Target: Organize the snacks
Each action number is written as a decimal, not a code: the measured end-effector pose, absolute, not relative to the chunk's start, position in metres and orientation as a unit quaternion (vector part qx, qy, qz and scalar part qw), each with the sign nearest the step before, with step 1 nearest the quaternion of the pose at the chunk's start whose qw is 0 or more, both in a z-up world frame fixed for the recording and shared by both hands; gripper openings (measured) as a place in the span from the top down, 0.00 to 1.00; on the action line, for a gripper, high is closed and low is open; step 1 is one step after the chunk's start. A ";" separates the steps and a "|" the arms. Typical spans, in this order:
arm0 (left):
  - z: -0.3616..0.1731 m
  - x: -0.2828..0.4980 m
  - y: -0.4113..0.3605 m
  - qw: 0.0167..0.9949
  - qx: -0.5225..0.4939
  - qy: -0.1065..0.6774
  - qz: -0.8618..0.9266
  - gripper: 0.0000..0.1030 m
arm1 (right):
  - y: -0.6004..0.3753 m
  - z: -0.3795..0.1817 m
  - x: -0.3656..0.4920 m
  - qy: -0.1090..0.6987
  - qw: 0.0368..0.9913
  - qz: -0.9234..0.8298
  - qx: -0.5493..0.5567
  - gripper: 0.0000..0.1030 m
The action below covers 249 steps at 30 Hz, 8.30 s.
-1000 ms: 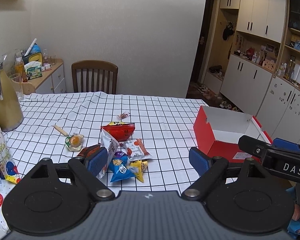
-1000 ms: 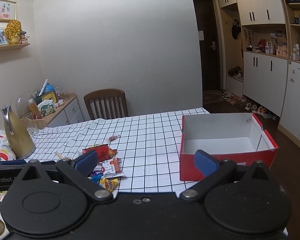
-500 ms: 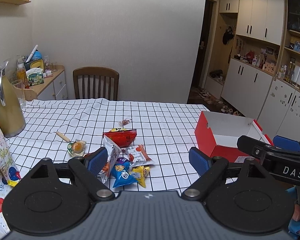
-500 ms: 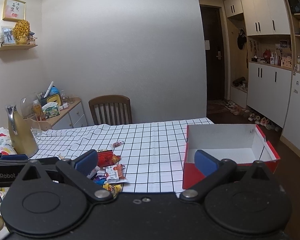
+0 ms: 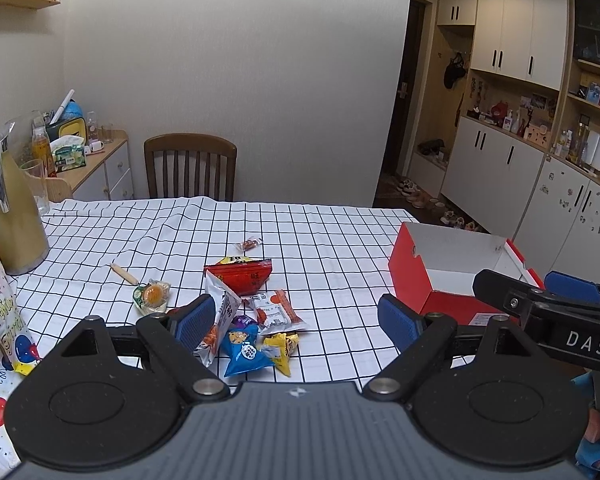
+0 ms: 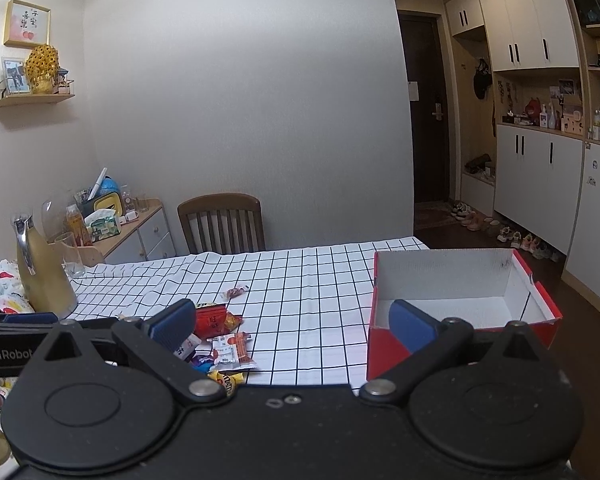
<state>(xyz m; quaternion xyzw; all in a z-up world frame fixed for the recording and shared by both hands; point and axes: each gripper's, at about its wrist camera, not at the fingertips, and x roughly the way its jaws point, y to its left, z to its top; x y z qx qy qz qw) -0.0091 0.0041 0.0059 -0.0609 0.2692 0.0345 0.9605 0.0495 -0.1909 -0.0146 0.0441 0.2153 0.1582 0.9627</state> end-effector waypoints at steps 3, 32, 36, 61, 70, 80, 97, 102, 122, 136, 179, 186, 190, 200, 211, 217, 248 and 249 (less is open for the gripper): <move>0.005 -0.009 0.005 0.960 -0.063 0.270 0.034 0.14 | -0.189 -0.015 0.050 0.217 0.962 0.160 0.043 0.00; -0.033 0.023 0.059 0.937 -0.090 0.325 0.087 0.14 | -0.153 -0.042 0.082 0.275 0.937 0.217 0.017 0.00; -0.044 0.041 0.069 0.934 -0.085 0.335 0.092 0.14 | -0.138 -0.056 0.094 0.288 0.931 0.224 -0.005 0.01; -0.104 0.138 0.106 0.902 -0.081 0.418 0.069 0.14 | -0.072 -0.145 0.171 0.379 0.883 0.272 -0.059 0.23; -0.120 0.158 0.110 0.895 -0.071 0.436 0.064 0.14 | -0.056 -0.172 0.192 0.419 0.868 0.259 -0.062 0.28; -0.129 0.169 0.117 0.889 -0.110 0.442 0.052 0.20 | -0.045 -0.186 0.206 0.443 0.857 0.258 -0.059 0.32; -0.142 0.181 0.107 0.882 -0.071 0.462 0.055 0.69 | -0.045 -0.189 0.206 0.453 0.849 0.269 -0.046 0.52; -0.141 0.179 0.109 0.883 -0.077 0.459 0.060 0.74 | -0.050 -0.186 0.204 0.447 0.854 0.262 -0.044 0.54; -0.110 0.139 0.094 0.889 -0.050 0.454 0.028 0.78 | -0.099 -0.146 0.173 0.439 0.878 0.193 0.006 0.56; -0.091 0.120 0.051 0.890 -0.045 0.453 -0.002 0.86 | -0.142 -0.108 0.151 0.419 0.891 0.169 0.037 0.56; -0.004 0.280 -0.225 0.896 -0.057 0.420 -0.133 0.86 | -0.340 -0.076 0.251 0.387 0.913 0.127 -0.010 0.56; -0.034 0.314 -0.267 0.885 -0.041 0.448 -0.120 0.86 | -0.361 -0.093 0.272 0.404 0.904 0.138 -0.035 0.56; -0.056 0.330 -0.284 0.874 -0.041 0.470 -0.113 0.86 | -0.368 -0.104 0.285 0.413 0.898 0.142 -0.051 0.56; -0.098 0.350 -0.301 0.851 -0.031 0.515 -0.096 0.86 | -0.377 -0.126 0.308 0.443 0.882 0.149 -0.067 0.56; -0.123 0.354 -0.302 0.836 -0.017 0.544 -0.072 0.86 | -0.378 -0.132 0.322 0.460 0.869 0.167 -0.078 0.53; -0.123 0.350 -0.302 0.838 -0.005 0.542 -0.071 0.84 | -0.380 -0.136 0.324 0.455 0.871 0.169 -0.076 0.42; -0.025 0.246 -0.226 0.900 -0.065 0.425 -0.072 0.75 | -0.388 -0.073 0.273 0.387 0.895 0.220 -0.039 0.28; -0.022 0.240 -0.221 0.903 -0.066 0.419 -0.071 0.75 | -0.386 -0.070 0.271 0.382 0.896 0.224 -0.041 0.27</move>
